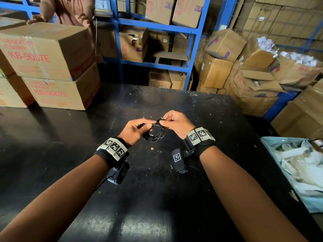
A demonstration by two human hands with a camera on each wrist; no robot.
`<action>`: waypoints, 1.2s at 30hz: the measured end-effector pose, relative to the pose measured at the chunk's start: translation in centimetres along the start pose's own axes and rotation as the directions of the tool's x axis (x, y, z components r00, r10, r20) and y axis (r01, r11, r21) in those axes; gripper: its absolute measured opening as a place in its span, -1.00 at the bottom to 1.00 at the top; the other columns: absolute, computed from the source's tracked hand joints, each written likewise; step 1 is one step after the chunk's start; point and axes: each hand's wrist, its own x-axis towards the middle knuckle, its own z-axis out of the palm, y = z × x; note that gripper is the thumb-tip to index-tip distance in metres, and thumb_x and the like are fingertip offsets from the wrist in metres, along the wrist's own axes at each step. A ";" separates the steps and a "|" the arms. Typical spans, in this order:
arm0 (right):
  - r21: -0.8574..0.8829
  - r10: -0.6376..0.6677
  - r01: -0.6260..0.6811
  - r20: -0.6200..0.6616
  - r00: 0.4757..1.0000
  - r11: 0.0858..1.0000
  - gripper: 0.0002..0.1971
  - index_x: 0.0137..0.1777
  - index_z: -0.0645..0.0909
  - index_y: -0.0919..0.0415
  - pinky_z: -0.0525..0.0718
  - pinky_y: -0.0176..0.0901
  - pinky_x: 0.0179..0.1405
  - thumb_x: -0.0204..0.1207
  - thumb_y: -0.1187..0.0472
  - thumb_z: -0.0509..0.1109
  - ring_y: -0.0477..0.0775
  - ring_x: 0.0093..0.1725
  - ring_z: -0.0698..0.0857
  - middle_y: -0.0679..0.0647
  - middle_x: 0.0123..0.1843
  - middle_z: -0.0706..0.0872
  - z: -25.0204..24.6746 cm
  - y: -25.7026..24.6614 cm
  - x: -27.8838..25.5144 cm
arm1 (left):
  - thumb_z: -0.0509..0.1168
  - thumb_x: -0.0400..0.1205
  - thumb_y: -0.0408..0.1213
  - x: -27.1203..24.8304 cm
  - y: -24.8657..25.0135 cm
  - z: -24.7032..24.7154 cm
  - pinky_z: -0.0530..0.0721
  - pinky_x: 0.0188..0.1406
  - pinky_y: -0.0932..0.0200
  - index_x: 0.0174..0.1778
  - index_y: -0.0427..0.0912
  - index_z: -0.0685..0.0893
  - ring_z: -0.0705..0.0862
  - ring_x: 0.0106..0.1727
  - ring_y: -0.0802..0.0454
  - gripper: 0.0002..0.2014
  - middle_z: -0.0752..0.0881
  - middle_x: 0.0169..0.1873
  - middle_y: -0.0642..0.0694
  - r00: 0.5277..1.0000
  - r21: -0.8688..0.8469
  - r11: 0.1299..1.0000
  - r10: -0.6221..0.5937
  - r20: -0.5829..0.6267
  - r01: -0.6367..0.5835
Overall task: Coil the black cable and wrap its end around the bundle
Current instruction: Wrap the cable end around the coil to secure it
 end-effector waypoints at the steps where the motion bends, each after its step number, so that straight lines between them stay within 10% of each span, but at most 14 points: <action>1: 0.013 0.014 -0.015 0.026 1.000 1.000 -0.85 -0.20 0.59 0.17 0.67 -0.26 -0.20 0.42 0.39 0.49 -0.02 -0.29 0.64 0.07 -0.29 0.65 -0.1 0.0 0.0 | 0.22 0.60 -0.53 -0.1 0.0 0.0 0.66 -0.25 0.39 0.20 -0.20 0.60 0.67 -0.31 0.30 -0.71 0.78 -0.36 0.26 1.000 -0.002 1.000 0.003 -0.004 -0.003; 6: -0.016 0.103 -0.102 0.146 0.984 0.995 -0.75 0.12 0.64 0.46 0.67 -0.22 -0.15 0.48 0.36 0.44 0.05 -0.20 0.62 0.22 -0.15 0.67 -0.7 -0.4 -0.3 | 0.24 0.58 -0.51 -0.3 0.0 -0.2 0.67 -0.23 0.36 0.10 -0.12 0.66 0.68 -0.27 0.29 -0.73 0.79 -0.31 0.25 1.000 0.014 1.000 0.020 0.015 -0.020; 11: -0.085 0.081 -0.068 0.162 0.983 0.994 -0.87 -0.27 0.60 0.25 0.60 -0.27 -0.33 0.46 0.41 0.45 -0.01 -0.40 0.54 0.13 -0.35 0.61 -0.8 -0.5 -0.4 | 0.27 0.58 -0.47 -0.6 -0.6 -0.3 0.73 -0.21 0.21 -0.06 0.12 0.78 0.70 -0.27 0.22 -0.66 0.80 -0.30 0.14 0.999 0.005 1.000 0.010 0.034 -0.010; 22: -0.330 -0.063 0.051 -0.027 0.998 0.943 -0.77 -0.39 0.57 0.13 0.53 -0.29 -0.57 0.50 0.23 0.43 -0.12 -0.59 0.54 0.09 -0.45 0.58 0.4 -0.8 -0.2 | 0.19 0.61 -0.52 -0.3 -0.5 0.2 0.73 -0.11 0.24 0.15 -0.23 0.64 0.74 -0.24 0.14 -0.74 0.76 -0.27 0.00 0.999 -0.109 0.993 -0.040 -0.011 0.038; 29: -0.343 -0.090 0.065 -0.059 0.994 0.937 -0.85 -0.26 0.64 0.30 0.61 -0.13 -0.40 0.48 0.23 0.43 0.08 -0.48 0.61 0.12 -0.43 0.62 0.7 -0.1 0.0 | 0.25 0.62 -0.41 0.2 -1.3 0.4 0.74 -0.12 -0.04 0.00 0.01 0.64 0.74 -0.17 -0.20 -0.80 0.73 -0.16 -0.31 0.994 -0.068 0.995 -0.077 -0.073 0.072; 36: -0.308 -0.076 0.064 -0.029 0.997 0.949 -0.84 -0.24 0.70 0.26 0.73 0.02 -0.34 0.51 0.20 0.41 0.10 -0.43 0.67 0.06 -0.44 0.65 0.4 0.3 -0.4 | 0.34 0.55 -0.39 0.3 -1.6 0.1 0.71 -0.34 0.18 -0.14 -0.06 0.72 0.69 -0.39 0.07 -0.87 0.77 -0.48 0.04 0.992 -0.026 0.997 -0.077 -0.104 0.074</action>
